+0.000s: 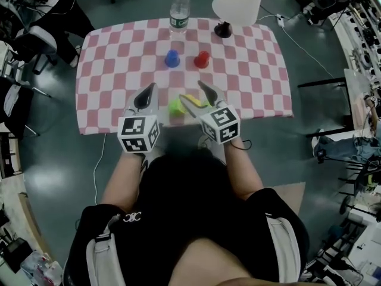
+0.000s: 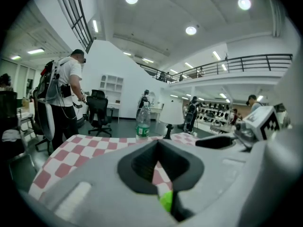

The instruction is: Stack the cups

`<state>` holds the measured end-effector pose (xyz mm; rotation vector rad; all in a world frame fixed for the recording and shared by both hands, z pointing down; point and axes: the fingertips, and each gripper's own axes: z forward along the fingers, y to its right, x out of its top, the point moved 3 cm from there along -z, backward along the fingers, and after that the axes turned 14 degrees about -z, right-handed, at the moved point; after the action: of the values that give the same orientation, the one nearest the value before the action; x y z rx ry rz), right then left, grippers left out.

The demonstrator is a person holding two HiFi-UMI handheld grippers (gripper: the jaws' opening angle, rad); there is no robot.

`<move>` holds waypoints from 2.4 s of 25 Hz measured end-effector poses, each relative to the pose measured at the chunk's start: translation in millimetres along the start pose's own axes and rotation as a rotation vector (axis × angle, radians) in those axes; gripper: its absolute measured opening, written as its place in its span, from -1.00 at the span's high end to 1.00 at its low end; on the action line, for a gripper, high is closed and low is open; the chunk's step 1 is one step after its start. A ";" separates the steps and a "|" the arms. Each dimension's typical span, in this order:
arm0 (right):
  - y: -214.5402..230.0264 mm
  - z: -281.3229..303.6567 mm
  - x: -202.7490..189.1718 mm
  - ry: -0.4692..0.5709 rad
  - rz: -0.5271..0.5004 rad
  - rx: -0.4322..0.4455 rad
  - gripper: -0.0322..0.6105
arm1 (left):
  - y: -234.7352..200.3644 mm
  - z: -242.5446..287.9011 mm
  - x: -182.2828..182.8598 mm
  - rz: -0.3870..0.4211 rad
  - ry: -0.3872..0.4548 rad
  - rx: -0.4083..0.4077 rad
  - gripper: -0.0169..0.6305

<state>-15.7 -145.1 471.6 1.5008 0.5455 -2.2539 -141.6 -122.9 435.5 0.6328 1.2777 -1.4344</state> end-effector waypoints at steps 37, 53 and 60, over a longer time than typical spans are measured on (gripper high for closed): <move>161.1 -49.7 7.5 -0.018 -0.408 -0.137 0.90 | 50.0 8.0 25.5 0.030 0.169 0.201 0.95; 158.9 58.4 -74.0 -0.314 -0.871 0.457 -0.02 | 61.6 -21.9 -17.8 -0.048 0.217 0.491 0.95; 158.0 103.0 -99.6 -0.461 -0.903 0.633 -0.02 | 55.2 -34.1 -35.4 -0.107 0.196 0.574 0.95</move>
<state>20.0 -323.2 583.4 0.9494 0.4230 -3.6075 -88.7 -71.2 437.2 1.1209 1.0520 -1.8834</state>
